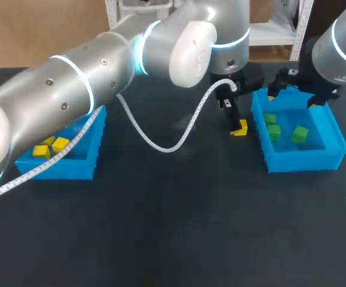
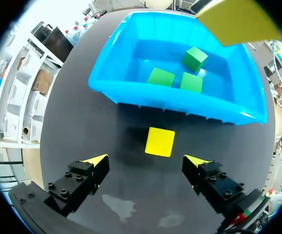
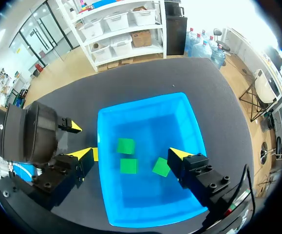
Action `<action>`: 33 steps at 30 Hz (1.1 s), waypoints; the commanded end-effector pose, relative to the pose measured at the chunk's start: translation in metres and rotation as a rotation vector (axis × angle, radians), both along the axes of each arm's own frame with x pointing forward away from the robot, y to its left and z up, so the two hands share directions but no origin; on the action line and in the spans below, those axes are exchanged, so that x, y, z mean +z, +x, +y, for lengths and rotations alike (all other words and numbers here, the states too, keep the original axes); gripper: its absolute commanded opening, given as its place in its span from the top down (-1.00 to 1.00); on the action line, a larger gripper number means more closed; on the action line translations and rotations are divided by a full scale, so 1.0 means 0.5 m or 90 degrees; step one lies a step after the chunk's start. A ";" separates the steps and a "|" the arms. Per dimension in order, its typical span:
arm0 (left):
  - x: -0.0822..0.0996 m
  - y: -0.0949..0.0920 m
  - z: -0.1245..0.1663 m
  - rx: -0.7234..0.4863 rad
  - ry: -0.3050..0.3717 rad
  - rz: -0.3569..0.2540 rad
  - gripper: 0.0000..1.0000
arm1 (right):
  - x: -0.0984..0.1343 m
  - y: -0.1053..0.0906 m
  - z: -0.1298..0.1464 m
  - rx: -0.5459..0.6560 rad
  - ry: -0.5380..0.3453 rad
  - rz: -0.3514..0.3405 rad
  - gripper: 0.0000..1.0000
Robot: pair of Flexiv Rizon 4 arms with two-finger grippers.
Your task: Put the green cubes in the right bin and the yellow cubes in the left bin.
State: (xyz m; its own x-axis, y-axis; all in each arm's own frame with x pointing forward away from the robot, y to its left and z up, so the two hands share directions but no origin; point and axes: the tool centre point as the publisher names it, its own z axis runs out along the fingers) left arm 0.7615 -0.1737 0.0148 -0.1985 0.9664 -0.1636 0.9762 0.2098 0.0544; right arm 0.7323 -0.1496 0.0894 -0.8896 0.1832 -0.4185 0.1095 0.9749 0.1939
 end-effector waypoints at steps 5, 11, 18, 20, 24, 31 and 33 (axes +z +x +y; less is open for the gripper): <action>-0.009 0.008 -0.003 0.023 -0.030 -0.017 -1.00 | -0.001 -0.004 -0.001 -0.002 -0.001 -0.004 -1.00; -0.010 0.009 -0.005 0.027 -0.037 -0.018 -1.00 | -0.001 -0.004 -0.001 -0.002 -0.001 -0.004 -1.00; -0.017 0.007 -0.003 0.049 -0.050 -0.021 -1.00 | -0.001 -0.004 -0.001 -0.002 -0.001 -0.004 -1.00; -0.018 0.007 -0.003 0.059 -0.058 -0.031 -1.00 | -0.001 -0.004 -0.001 -0.002 -0.001 -0.004 -1.00; -0.017 0.008 -0.006 0.079 -0.075 -0.042 -1.00 | -0.001 -0.004 -0.001 -0.002 -0.001 -0.004 -1.00; -0.017 0.004 -0.008 0.083 -0.086 -0.050 -1.00 | -0.001 -0.004 -0.001 -0.002 -0.001 -0.004 -1.00; -0.018 0.003 -0.008 0.084 -0.084 -0.048 -1.00 | -0.001 -0.004 -0.001 -0.002 -0.001 -0.004 -1.00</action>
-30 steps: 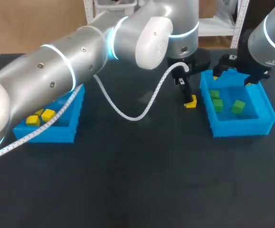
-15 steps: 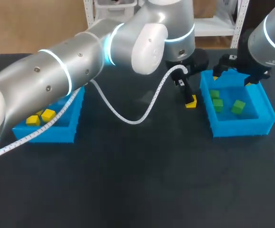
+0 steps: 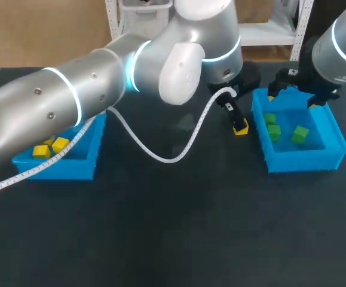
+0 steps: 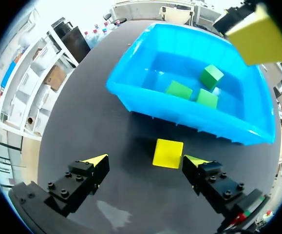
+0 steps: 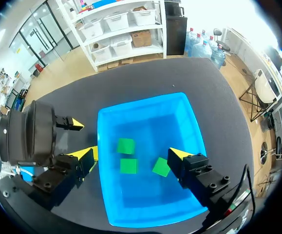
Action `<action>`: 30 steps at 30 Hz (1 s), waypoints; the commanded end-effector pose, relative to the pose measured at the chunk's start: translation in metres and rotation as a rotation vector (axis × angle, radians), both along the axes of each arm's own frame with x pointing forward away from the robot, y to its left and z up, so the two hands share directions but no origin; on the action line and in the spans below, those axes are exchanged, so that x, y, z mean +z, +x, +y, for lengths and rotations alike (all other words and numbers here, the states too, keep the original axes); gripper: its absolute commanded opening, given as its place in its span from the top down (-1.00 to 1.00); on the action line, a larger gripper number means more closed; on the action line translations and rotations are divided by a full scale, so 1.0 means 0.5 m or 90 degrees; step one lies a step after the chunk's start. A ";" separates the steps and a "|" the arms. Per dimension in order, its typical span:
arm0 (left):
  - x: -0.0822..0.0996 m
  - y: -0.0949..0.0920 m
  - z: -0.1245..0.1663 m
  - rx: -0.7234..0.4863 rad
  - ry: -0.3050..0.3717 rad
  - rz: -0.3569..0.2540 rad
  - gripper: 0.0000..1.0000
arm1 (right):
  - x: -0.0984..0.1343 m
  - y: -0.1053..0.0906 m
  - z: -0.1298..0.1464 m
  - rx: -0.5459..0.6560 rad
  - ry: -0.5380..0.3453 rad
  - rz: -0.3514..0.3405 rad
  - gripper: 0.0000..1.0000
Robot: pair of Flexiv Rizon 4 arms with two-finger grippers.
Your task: Put the green cubes in the right bin and the yellow cubes in the left bin.
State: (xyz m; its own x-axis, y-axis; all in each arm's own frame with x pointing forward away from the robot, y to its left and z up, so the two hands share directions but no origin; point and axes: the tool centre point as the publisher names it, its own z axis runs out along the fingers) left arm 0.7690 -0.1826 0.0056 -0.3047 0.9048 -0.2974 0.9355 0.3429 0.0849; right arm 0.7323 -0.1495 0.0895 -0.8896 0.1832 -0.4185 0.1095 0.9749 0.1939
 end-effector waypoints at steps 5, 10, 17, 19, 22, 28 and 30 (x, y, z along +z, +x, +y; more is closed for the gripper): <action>-0.001 -0.014 0.012 0.000 -0.004 0.000 -1.00 | -0.001 -0.004 -0.001 -0.002 -0.001 -0.004 -1.00; -0.002 -0.016 0.012 0.001 -0.010 -0.002 -1.00 | -0.001 -0.004 -0.001 -0.002 -0.001 -0.004 -1.00; -0.002 -0.018 0.010 0.019 -0.016 -0.006 -1.00 | -0.001 -0.004 -0.001 -0.002 -0.001 -0.004 -1.00; -0.002 -0.019 0.009 0.021 -0.016 -0.006 -1.00 | -0.001 -0.004 -0.001 -0.002 -0.001 -0.004 -1.00; -0.002 -0.022 0.006 0.022 -0.017 -0.005 -1.00 | -0.001 -0.004 -0.001 -0.002 -0.001 -0.004 -1.00; -0.002 -0.026 0.002 0.041 -0.021 -0.013 -1.00 | -0.001 -0.004 -0.001 -0.002 -0.001 -0.004 -1.00; -0.003 -0.026 0.000 0.046 -0.022 -0.017 -1.00 | -0.001 -0.004 -0.001 -0.002 -0.001 -0.004 -1.00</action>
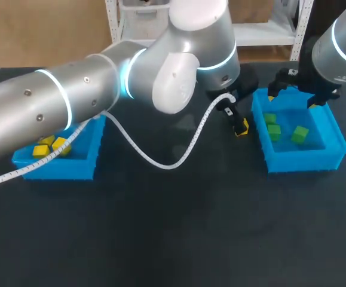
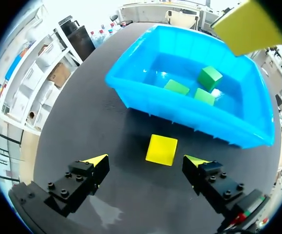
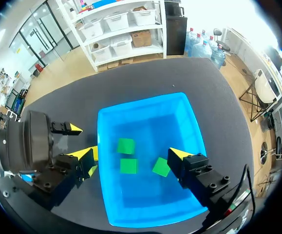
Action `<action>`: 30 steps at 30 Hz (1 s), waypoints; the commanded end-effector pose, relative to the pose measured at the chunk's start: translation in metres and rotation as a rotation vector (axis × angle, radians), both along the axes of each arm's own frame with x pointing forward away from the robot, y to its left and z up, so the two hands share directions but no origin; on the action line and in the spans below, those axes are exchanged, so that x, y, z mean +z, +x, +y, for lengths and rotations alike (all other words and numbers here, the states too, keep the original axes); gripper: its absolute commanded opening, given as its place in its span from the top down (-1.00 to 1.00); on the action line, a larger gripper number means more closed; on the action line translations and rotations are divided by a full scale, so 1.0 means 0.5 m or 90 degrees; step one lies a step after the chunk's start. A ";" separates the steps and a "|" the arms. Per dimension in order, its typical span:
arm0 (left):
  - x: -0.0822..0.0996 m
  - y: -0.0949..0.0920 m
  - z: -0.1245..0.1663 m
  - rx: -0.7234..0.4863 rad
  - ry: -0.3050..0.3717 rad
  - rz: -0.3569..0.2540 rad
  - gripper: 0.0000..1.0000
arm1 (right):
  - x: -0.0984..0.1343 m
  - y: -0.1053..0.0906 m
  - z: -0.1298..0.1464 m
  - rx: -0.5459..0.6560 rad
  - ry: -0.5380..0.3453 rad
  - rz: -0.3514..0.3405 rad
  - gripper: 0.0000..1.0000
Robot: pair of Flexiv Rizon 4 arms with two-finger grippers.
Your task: Put the green cubes in the right bin and the yellow cubes in the left bin.
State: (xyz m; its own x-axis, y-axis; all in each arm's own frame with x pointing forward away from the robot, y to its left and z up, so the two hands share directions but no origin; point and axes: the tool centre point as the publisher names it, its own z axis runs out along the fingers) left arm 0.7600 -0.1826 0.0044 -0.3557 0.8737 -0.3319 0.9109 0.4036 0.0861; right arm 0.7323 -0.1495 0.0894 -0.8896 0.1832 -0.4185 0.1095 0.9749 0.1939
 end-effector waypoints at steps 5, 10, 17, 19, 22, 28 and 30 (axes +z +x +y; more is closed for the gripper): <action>-0.002 -0.008 0.000 0.015 0.000 -0.014 -1.00 | -0.001 -0.004 -0.001 -0.002 -0.001 -0.004 -1.00; -0.004 -0.008 0.000 0.029 0.001 -0.022 -1.00 | -0.001 -0.004 -0.001 -0.002 -0.001 -0.004 -1.00; -0.005 -0.009 -0.001 0.036 -0.001 -0.026 -0.65 | -0.001 -0.004 -0.001 -0.002 -0.001 -0.004 -1.00; -0.005 -0.009 -0.001 0.040 -0.004 -0.028 -0.03 | -0.001 -0.004 -0.001 -0.002 -0.001 -0.004 -1.00; -0.005 -0.010 -0.002 0.043 -0.007 -0.029 0.45 | -0.001 -0.004 -0.001 -0.002 -0.001 -0.004 -1.00; -0.007 -0.012 0.001 0.045 -0.007 -0.027 0.46 | -0.001 -0.004 -0.001 -0.002 -0.001 -0.004 -1.00; -0.007 -0.013 0.003 0.044 -0.007 -0.027 0.40 | -0.001 -0.004 -0.001 -0.002 -0.001 -0.004 -1.00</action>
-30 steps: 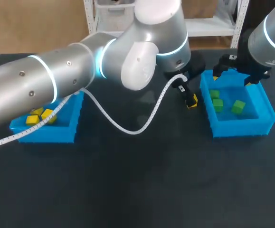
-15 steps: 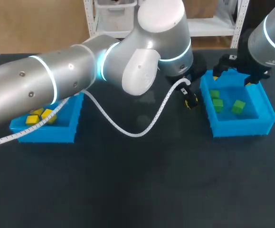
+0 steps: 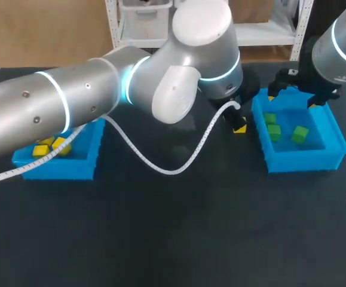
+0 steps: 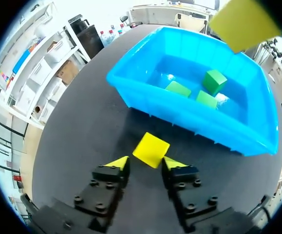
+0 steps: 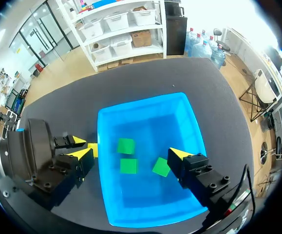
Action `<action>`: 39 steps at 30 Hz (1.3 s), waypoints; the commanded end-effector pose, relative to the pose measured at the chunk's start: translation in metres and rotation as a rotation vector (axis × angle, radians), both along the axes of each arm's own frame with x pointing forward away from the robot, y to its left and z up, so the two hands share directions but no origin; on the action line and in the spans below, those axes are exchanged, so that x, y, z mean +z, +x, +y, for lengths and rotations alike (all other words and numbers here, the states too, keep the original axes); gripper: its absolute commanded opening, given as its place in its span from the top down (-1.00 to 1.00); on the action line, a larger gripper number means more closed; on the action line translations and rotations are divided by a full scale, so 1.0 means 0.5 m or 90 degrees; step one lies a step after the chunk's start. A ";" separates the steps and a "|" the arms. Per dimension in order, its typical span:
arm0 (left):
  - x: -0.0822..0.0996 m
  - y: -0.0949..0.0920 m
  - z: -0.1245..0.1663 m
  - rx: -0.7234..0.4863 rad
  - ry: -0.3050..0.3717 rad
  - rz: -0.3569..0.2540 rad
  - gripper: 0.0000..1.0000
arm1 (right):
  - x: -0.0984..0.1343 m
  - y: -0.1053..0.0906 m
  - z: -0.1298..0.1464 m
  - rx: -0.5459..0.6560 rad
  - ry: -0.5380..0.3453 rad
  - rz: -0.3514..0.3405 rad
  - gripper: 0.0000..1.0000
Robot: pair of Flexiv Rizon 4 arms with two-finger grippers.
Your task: Put the green cubes in the right bin and the yellow cubes in the left bin.
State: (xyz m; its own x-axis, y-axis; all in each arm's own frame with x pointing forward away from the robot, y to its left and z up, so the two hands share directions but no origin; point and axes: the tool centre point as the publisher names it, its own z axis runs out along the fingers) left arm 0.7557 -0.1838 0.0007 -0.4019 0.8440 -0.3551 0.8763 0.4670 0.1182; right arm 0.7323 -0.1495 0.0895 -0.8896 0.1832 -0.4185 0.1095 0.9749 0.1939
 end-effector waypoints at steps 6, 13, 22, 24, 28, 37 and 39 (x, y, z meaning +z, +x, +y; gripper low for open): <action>0.003 -0.008 0.012 0.000 -0.002 0.001 1.00 | -0.001 -0.004 -0.001 -0.002 -0.001 -0.004 -1.00; 0.005 -0.011 0.017 0.002 -0.002 0.002 0.83 | -0.001 -0.004 -0.001 -0.002 -0.001 -0.004 -1.00; 0.006 -0.016 0.018 0.009 -0.008 0.004 -1.00 | -0.001 -0.004 -0.001 -0.002 -0.001 -0.004 -1.00; 0.005 -0.017 0.016 0.011 -0.010 0.003 -1.00 | -0.001 -0.004 -0.001 -0.002 -0.001 -0.004 -1.00; 0.003 -0.015 0.011 0.014 -0.009 -0.001 -1.00 | -0.001 -0.004 -0.001 -0.002 -0.001 -0.004 -1.00; 0.002 -0.012 -0.013 0.017 -0.011 -0.004 -1.00 | -0.001 -0.004 -0.001 -0.002 -0.001 -0.004 -1.00; 0.000 -0.010 -0.016 0.019 -0.011 -0.004 -1.00 | -0.001 -0.004 -0.001 -0.002 -0.001 -0.004 -1.00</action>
